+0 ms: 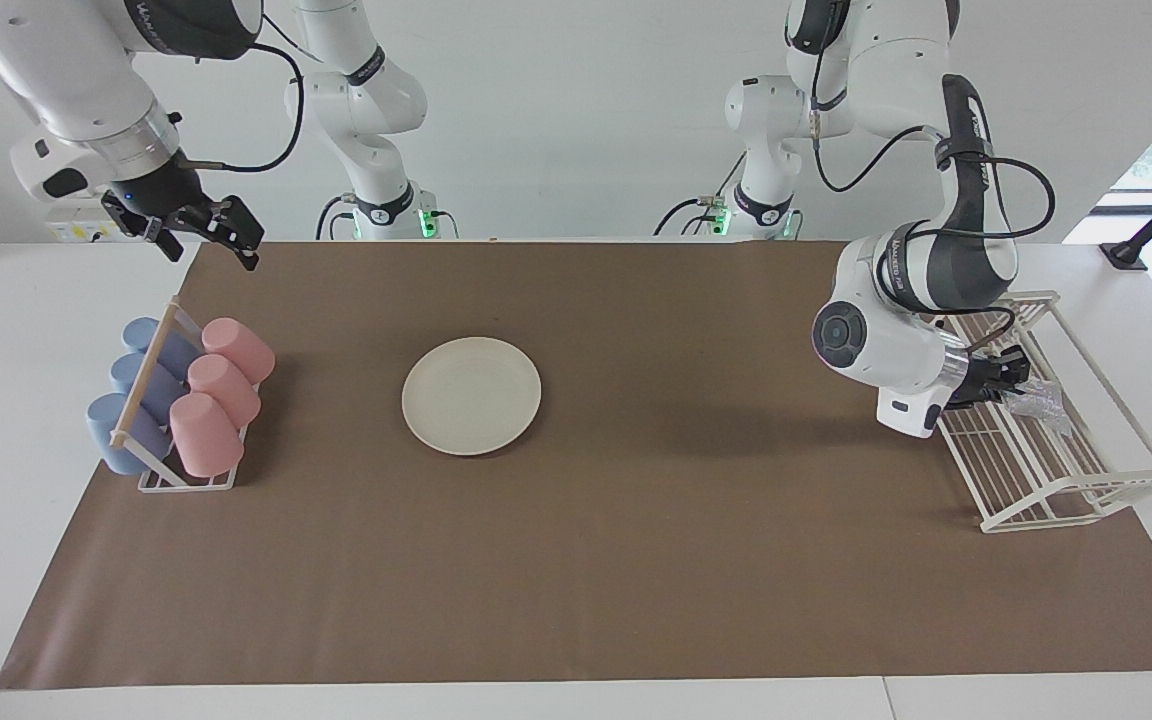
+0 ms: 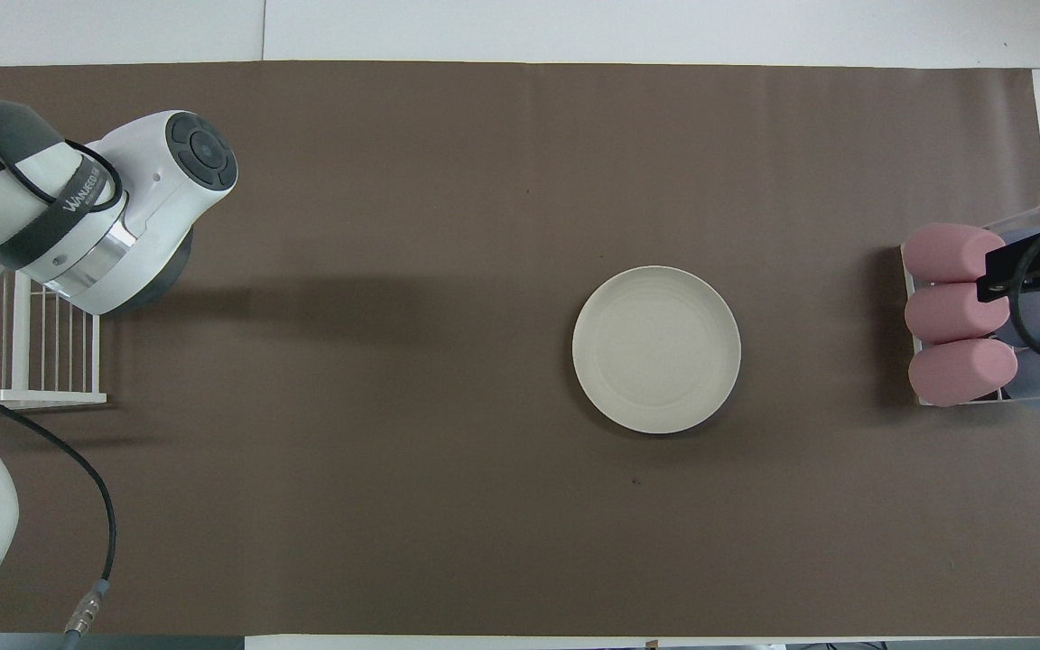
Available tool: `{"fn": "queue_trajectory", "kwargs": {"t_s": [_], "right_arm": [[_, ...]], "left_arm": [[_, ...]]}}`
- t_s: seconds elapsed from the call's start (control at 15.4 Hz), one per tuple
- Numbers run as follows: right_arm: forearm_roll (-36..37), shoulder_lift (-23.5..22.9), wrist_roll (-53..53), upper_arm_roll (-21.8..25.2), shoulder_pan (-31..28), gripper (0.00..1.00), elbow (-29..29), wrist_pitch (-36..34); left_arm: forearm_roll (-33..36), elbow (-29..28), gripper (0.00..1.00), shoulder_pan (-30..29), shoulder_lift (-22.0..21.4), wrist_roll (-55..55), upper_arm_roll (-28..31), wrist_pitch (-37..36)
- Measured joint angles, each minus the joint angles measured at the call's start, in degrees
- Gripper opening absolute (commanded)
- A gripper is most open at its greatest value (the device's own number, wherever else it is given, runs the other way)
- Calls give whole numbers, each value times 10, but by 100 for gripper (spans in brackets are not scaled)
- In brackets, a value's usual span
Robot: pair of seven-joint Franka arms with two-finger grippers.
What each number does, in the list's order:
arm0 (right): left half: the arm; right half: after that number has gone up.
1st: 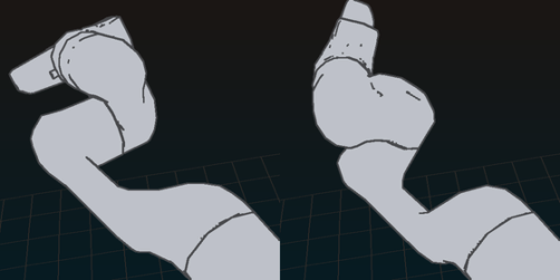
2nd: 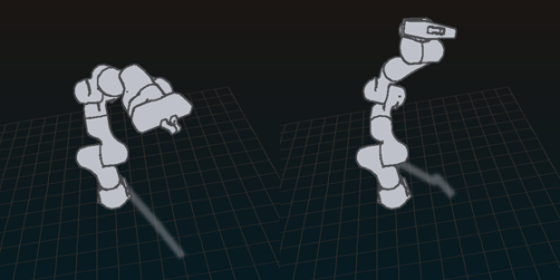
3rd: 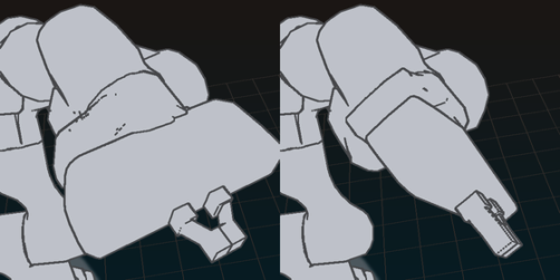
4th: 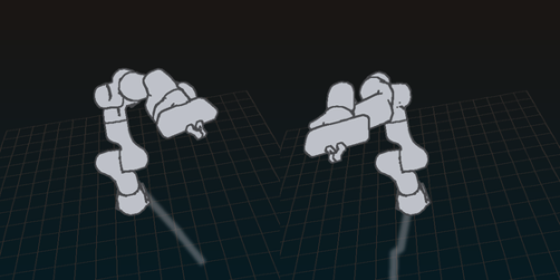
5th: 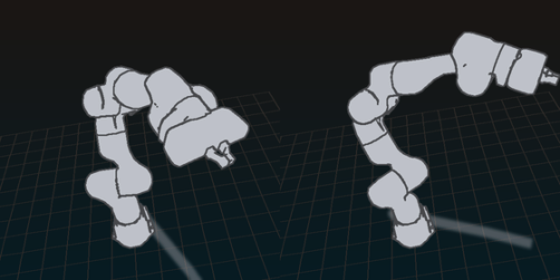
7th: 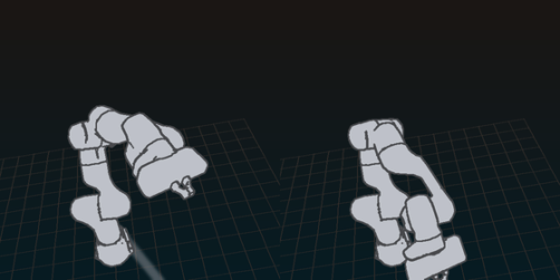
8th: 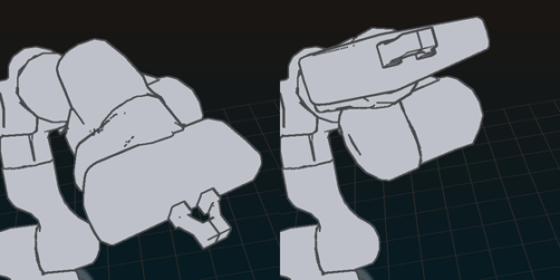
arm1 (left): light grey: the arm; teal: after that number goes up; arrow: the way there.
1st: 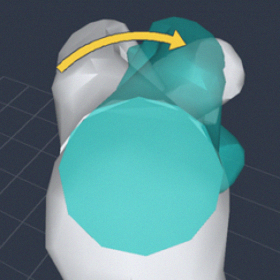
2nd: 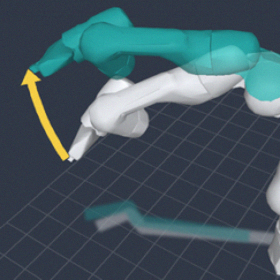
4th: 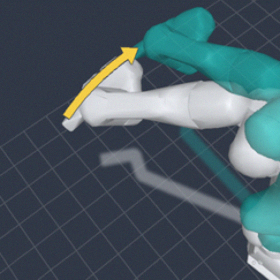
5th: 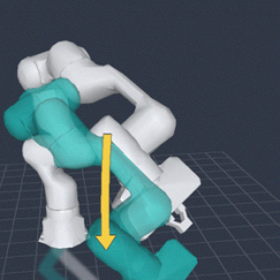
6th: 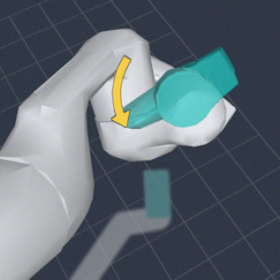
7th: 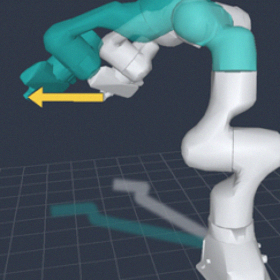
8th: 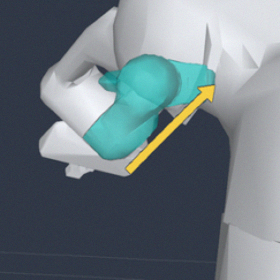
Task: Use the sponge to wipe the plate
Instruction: 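Lower the cloth into the wire rack and open the left gripper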
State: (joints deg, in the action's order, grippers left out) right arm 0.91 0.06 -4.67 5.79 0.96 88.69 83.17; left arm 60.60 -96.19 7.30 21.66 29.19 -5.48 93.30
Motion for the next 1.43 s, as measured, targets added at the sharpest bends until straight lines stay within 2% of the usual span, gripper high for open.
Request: {"fn": "queue_trajectory", "kwargs": {"t_s": [0.32,0.78,1.17,1.43], "right_arm": [[0,0,34,-1,0,100,0,0],[0,0,43,-1,-4,100,0,0],[0,0,43,-3,-4,100,0,-4],[0,0,43,-7,-3,100,0,-5]], "left_arm": [[-4,0,100,-2,0,12,-1,5],[-116,27,100,-5,-19,23,-1,26],[-328,108,100,-35,-59,19,3,28],[-500,128,100,-98,-113,-73,4,19]]}}
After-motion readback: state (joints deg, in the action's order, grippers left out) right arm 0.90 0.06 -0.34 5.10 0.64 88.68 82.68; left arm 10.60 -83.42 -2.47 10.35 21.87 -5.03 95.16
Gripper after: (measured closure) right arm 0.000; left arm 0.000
